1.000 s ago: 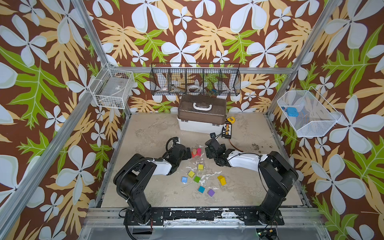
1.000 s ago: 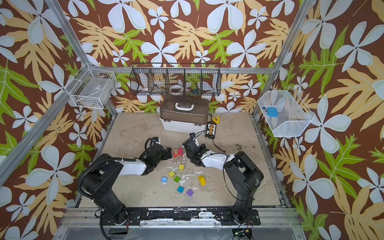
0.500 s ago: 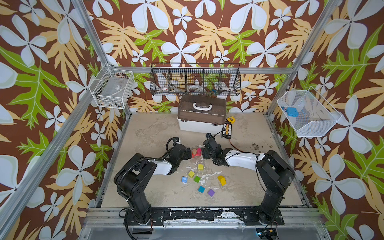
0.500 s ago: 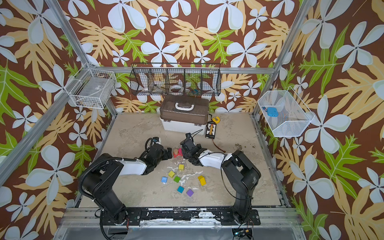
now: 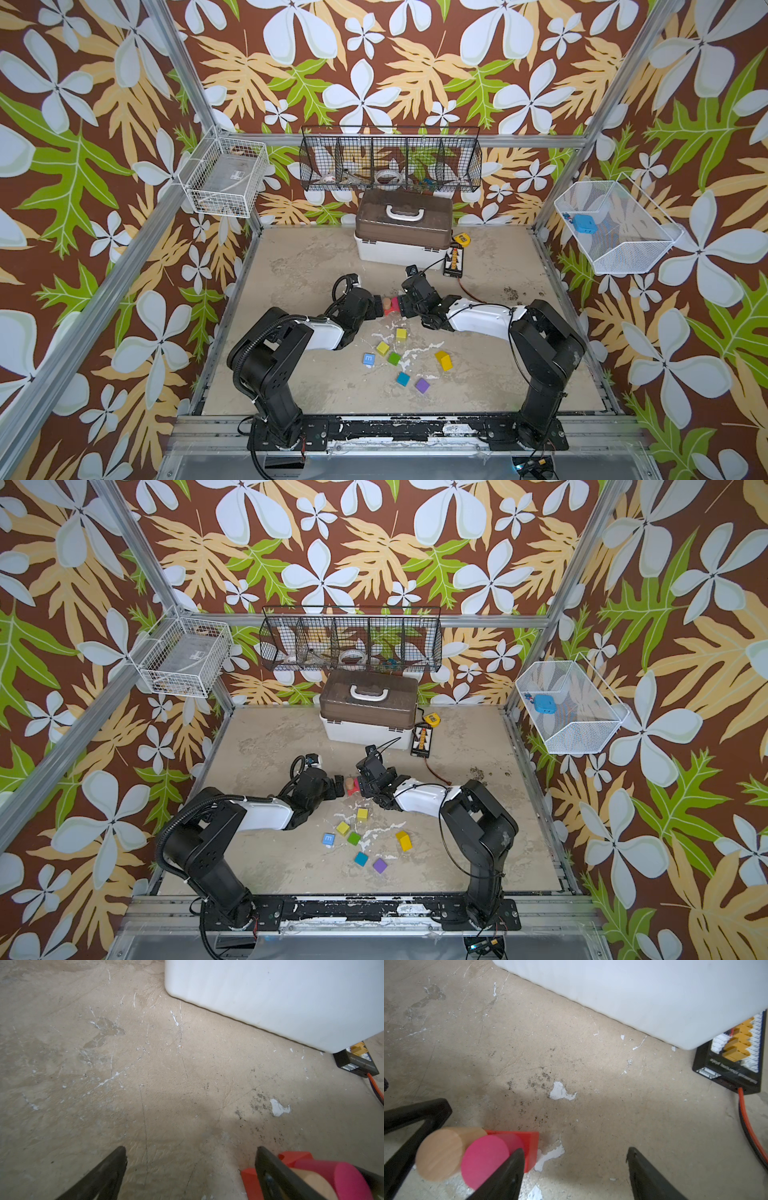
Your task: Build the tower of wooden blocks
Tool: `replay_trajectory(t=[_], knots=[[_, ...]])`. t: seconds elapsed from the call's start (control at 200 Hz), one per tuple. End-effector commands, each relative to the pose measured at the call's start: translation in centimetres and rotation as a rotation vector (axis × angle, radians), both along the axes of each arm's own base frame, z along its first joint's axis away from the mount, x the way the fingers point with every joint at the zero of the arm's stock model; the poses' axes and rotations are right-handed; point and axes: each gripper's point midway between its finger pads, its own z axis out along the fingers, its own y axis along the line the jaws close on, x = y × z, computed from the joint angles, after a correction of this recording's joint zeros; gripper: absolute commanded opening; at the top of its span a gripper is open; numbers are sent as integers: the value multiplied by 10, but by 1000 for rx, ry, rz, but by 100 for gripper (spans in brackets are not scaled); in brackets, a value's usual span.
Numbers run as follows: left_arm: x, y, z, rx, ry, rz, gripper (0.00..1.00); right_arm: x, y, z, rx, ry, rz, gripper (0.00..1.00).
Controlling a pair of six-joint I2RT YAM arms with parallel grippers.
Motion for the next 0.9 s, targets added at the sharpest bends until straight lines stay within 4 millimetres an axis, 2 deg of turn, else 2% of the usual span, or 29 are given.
replay_trajectory(t=[0.0,0.31,0.891], knots=[[2,-3,6,-20,-17,-4,98,0,-1,-2,-8,7,-10,78],[2,-9,7,-38,-17,-29,97,1,-8,3,-25,-6,-35,77],[2,-10,7,-36,-17,-28,97,2,-6,3,-23,0,-34,77]])
